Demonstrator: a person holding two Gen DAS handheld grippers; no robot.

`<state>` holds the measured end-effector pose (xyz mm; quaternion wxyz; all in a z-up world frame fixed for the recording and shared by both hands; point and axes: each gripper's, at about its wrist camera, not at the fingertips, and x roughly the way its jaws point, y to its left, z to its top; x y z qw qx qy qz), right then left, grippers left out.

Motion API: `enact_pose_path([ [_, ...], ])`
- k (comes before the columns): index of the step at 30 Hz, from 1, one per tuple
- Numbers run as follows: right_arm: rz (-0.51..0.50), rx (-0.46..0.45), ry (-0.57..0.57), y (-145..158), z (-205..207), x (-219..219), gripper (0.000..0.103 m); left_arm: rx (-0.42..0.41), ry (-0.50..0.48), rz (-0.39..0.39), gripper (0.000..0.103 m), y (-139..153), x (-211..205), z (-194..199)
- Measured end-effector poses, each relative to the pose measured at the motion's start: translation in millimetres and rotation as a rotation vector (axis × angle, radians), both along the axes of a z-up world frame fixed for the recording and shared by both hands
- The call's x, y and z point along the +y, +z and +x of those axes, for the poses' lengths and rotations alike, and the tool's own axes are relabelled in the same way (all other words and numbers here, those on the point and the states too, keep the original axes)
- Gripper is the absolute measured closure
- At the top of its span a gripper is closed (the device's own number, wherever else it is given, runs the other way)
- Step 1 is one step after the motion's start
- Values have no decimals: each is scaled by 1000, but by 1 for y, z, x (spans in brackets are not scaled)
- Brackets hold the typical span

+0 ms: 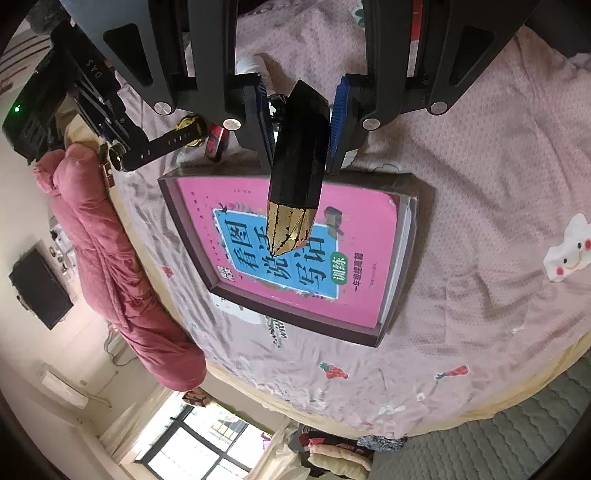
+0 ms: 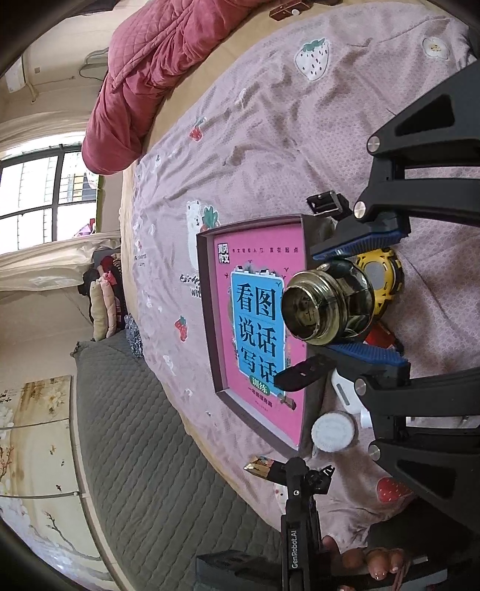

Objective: Organize rigid objects
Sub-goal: 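Carry the lipstick tube and silver jar over the grey tray with both tools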

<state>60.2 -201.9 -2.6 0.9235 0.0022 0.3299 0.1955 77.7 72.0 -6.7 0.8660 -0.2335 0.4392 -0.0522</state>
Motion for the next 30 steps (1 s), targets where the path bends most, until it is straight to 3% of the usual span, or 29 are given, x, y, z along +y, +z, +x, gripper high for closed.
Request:
enact_pose_path([
  [3,12,-7,1,2,1,-1,60,3,6,-25,75,1,3,4],
  [20,18,3,12,1,8,3,60,27,-29,13,75,-12,-10,1],
  [30,7,-6,7,-1,19,7,60,32,-46,54,83,-21,-14,8],
])
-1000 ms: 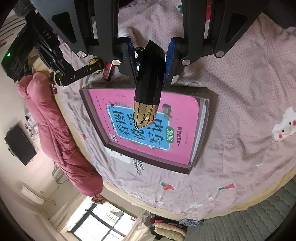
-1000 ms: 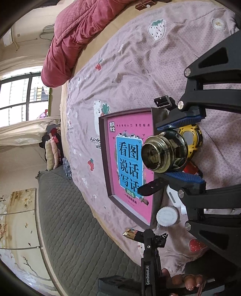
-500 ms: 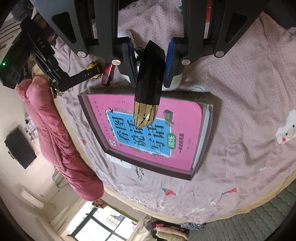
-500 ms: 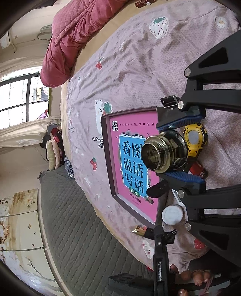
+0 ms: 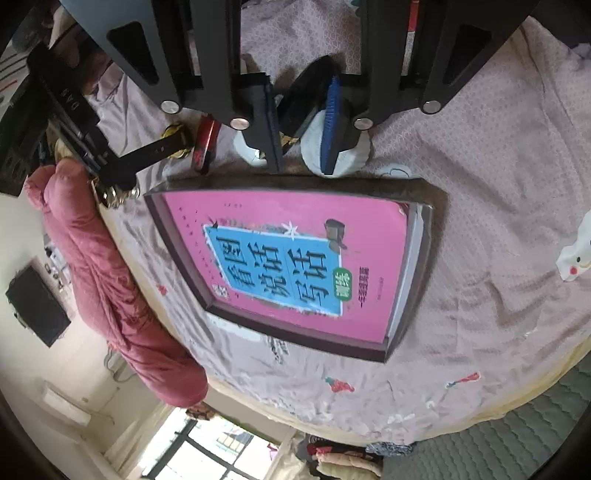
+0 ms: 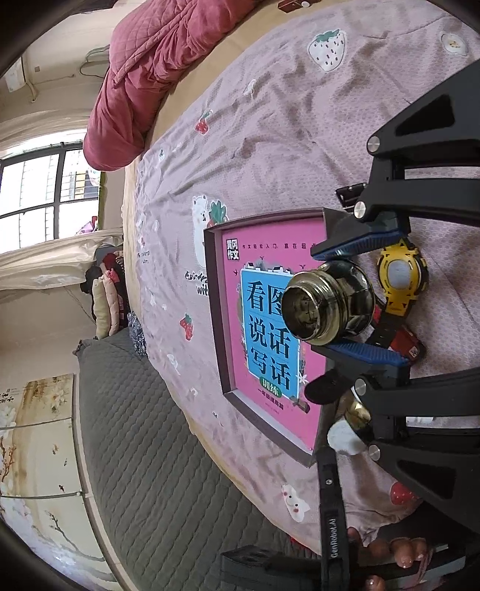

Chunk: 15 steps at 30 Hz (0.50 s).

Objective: Organize rigid objects
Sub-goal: 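Carry the lipstick tube and silver jar over the grey tray with both tools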

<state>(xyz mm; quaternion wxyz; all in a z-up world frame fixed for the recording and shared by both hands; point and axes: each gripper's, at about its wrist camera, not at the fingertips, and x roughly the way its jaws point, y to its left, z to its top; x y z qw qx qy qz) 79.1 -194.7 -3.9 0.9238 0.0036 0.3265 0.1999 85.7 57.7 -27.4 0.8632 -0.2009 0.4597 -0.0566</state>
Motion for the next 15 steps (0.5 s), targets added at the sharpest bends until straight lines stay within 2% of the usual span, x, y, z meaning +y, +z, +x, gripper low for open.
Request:
enact_pose_path([
  [11,-3,4,13,-4,5,6,60,28,-40,-2,83,-8,-11,0],
  [15,5,-1,13,-2,3,4,60,29,-59,22,83,-8,-15,-9],
])
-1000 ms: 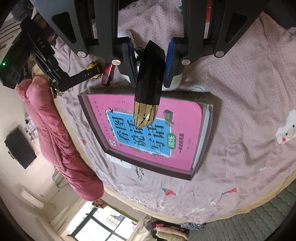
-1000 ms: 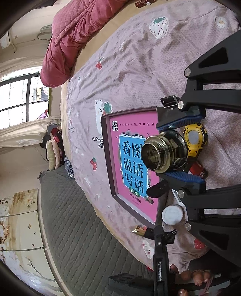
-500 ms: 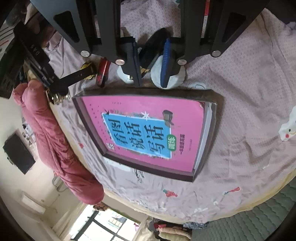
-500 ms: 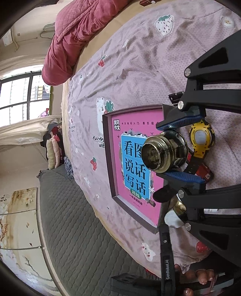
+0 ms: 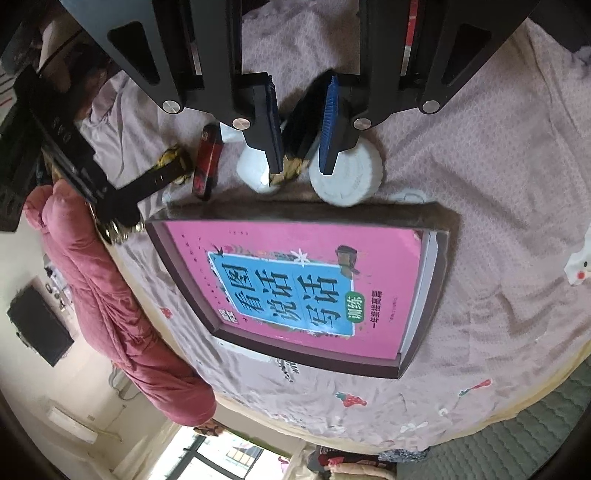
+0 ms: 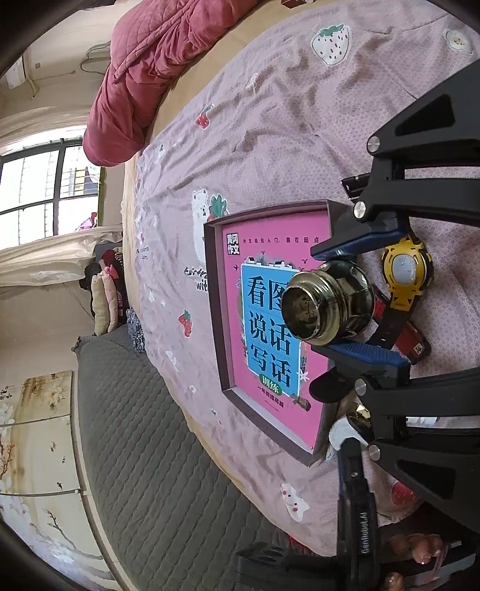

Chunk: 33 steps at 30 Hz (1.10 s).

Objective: Organize rigid objects
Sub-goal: 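Carry the lipstick tube and silver jar over the grey tray with both tools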

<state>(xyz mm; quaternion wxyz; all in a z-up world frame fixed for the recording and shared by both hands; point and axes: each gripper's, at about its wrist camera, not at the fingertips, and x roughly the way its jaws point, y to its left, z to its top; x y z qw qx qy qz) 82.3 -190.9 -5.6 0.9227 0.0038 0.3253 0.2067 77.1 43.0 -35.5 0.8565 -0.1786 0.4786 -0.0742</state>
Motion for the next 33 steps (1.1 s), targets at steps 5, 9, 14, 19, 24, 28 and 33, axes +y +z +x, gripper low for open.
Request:
enact_pose_path([
  [5,8,-12,2,5,-1,0,60,4,-40,37,83,0,-10,-9],
  [9,6,-21,6,8,-2,1,60,0,-51,53,83,1,-12,-12],
  [14,6,-19,7,8,-3,2,60,33,-54,82,83,-6,-13,-15],
  [19,9,-14,8,8,-2,2,60,54,-63,115,79,-12,-15,-16],
  [24,7,-8,12,6,0,3,60,86,-73,122,73,-21,-17,-11],
  [28,11,-1,16,5,3,5,60,110,-87,124,72,-30,-21,-4],
  [33,6,-6,21,4,12,11,60,117,-100,146,74,-36,-26,3],
])
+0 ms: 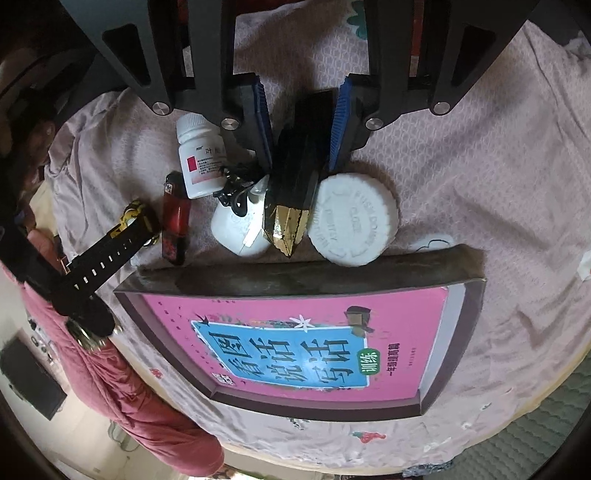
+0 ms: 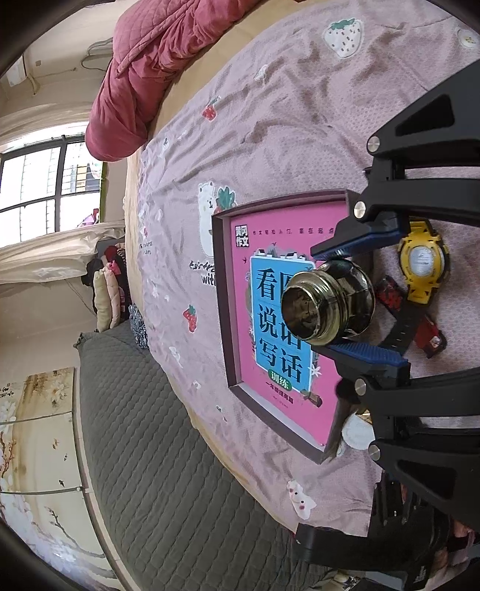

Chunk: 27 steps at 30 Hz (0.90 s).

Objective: Organize rigid objects
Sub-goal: 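Carry the lipstick tube and silver jar over the grey tray with both tools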

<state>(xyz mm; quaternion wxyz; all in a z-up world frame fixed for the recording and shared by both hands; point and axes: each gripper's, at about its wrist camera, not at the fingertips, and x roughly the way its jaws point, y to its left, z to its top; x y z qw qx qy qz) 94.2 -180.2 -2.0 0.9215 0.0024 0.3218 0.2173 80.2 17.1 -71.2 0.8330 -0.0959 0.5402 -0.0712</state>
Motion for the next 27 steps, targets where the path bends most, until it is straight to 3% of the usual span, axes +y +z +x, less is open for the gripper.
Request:
enact_pose_path([
  [4,0,-6,3,0,8,7,60,-12,-13,14,76,1,-4,-1],
  [12,0,-24,8,0,23,15,60,-45,-13,-32,80,15,3,-8],
  [27,31,-42,-3,2,29,14,60,-148,64,-75,80,51,23,-2],
])
